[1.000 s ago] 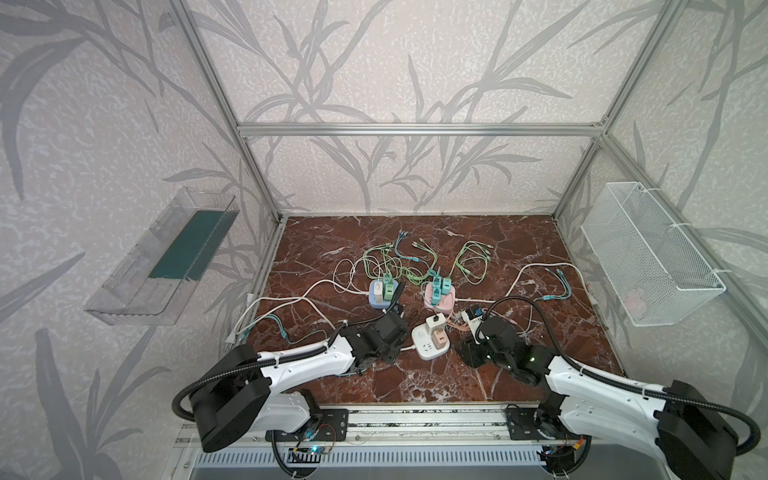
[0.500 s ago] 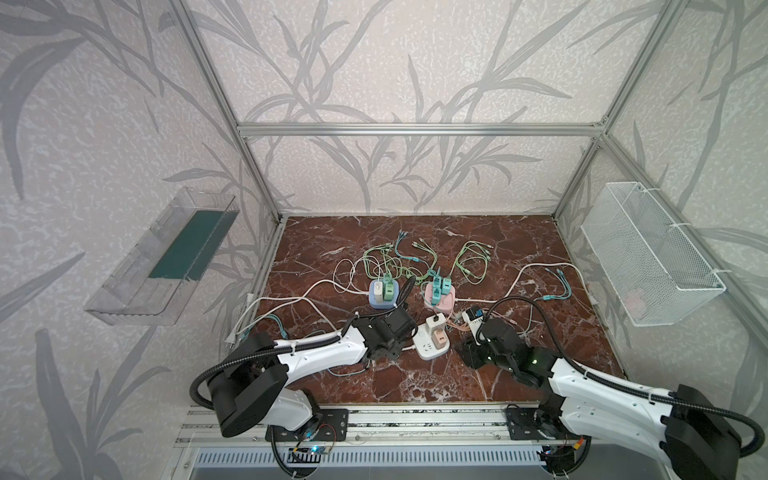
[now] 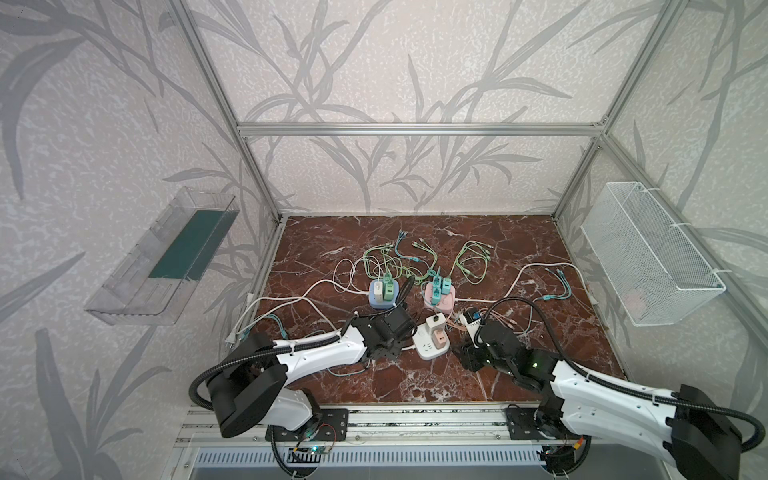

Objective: Pull the plug off the socket
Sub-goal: 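Lower the teal charger onto the table and open left gripper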

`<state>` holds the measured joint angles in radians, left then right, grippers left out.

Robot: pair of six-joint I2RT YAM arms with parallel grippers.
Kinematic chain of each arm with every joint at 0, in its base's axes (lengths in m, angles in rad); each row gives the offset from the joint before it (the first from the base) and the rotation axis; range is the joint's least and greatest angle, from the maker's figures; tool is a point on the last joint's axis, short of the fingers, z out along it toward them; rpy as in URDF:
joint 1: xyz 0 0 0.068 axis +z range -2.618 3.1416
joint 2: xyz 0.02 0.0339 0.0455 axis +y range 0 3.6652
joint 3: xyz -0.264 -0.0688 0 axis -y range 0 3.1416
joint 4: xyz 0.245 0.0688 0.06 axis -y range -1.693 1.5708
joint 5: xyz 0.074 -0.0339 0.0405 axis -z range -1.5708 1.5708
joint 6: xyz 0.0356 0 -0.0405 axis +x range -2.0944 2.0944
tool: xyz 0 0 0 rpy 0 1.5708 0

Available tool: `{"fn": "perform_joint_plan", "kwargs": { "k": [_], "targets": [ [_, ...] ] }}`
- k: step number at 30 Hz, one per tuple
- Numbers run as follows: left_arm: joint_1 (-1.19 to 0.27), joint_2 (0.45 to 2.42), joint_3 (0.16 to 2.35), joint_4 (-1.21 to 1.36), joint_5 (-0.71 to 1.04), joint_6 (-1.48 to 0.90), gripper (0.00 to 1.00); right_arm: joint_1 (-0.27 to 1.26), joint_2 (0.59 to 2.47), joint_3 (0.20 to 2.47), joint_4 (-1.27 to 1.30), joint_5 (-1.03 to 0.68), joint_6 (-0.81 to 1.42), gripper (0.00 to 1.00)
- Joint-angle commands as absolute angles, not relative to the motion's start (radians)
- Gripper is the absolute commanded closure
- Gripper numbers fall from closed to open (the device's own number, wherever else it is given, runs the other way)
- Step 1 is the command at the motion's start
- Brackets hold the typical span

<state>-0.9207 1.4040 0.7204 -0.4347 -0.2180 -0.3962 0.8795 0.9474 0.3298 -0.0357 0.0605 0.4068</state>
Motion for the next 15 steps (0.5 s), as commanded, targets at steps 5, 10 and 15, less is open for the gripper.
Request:
{"fn": "perform_joint_plan", "kwargs": {
  "k": [5, 10, 15],
  "targets": [
    [-0.921, 1.379, 0.735, -0.498, -0.209, -0.403, 0.51, 0.891, 0.932, 0.36, -0.06, 0.091, 0.408, 0.42],
    [-0.923, 1.345, 0.73, -0.487, -0.202, -0.396, 0.42, 0.896, 0.934, 0.368, -0.061, 0.089, 0.406, 0.41],
    [-0.927, 1.301, 0.718, -0.461, -0.192, -0.389, 0.42, 0.911, 0.921, 0.373, -0.065, 0.104, 0.404, 0.41]
  ]
}}
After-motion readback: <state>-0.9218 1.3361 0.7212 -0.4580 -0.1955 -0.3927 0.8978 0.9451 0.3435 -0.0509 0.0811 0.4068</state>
